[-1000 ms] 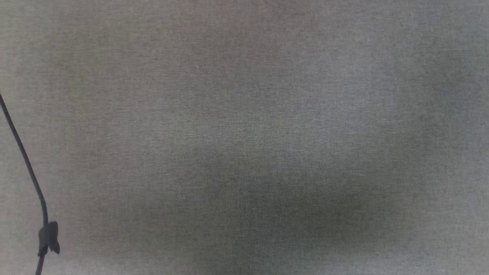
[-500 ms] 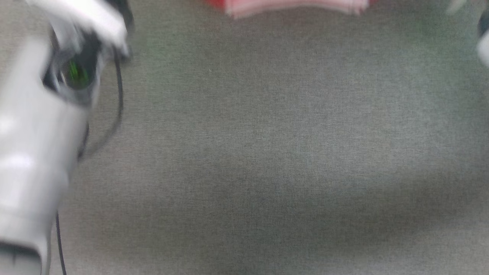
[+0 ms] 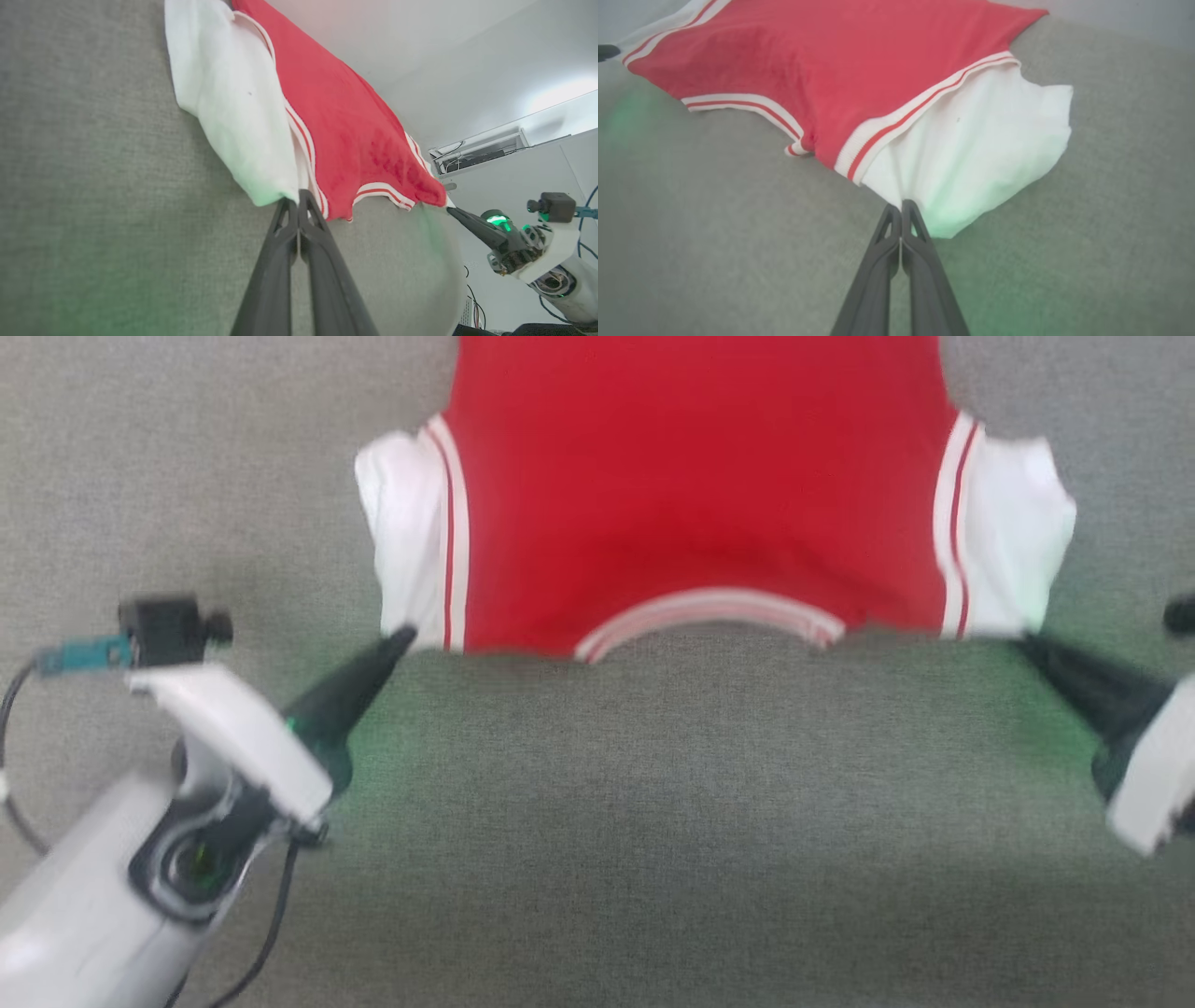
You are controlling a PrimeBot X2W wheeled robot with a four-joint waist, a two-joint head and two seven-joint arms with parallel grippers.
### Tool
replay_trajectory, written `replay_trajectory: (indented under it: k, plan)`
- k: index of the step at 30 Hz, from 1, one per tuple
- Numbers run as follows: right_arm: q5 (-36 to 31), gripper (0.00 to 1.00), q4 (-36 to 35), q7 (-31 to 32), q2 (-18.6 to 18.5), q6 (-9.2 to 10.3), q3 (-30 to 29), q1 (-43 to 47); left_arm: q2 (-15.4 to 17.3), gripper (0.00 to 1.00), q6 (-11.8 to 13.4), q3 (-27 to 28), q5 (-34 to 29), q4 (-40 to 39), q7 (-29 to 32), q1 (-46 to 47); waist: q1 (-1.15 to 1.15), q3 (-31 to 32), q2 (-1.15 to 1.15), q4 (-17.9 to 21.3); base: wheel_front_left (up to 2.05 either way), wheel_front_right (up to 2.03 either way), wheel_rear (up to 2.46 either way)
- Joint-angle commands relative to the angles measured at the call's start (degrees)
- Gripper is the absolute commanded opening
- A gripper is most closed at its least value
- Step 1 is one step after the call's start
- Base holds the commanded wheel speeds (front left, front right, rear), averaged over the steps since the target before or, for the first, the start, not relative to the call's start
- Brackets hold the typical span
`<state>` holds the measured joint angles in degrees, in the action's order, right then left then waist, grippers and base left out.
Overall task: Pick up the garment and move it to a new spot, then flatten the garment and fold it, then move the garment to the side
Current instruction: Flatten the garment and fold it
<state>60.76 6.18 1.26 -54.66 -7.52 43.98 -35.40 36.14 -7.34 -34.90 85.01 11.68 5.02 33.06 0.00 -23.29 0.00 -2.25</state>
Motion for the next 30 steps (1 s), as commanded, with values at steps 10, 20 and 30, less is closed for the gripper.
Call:
replay_trajectory:
  k: [10, 20, 30]
  plan:
    - [3.4, 0.00, -11.6, 8.0, -4.8, 0.06, -3.5, 19.4, 11.2, 0.00, -0.2, -0.7, 0.6, -11.4, -2.7, -16.3, 0.00, 3.0, 0.00, 0.3, 0.00, 0.00, 0.00]
    - [3.8, 0.00, -17.7, 10.4, -7.4, 0.06, -10.9, 31.7, 19.8, 0.00, 0.2, -0.6, 1.3, -22.8, -4.2, -26.8, 0.00, 3.6, 0.00, -0.7, 0.00, 0.00, 0.00]
    - [-2.7, 0.00, -19.3, 18.6, -1.9, 0.06, -15.1, 32.4, 14.3, 0.00, 1.1, -3.6, -0.5, -20.1, -1.4, -22.2, 0.00, 3.9, 0.00, -0.6, 0.00, 0.00, 0.00]
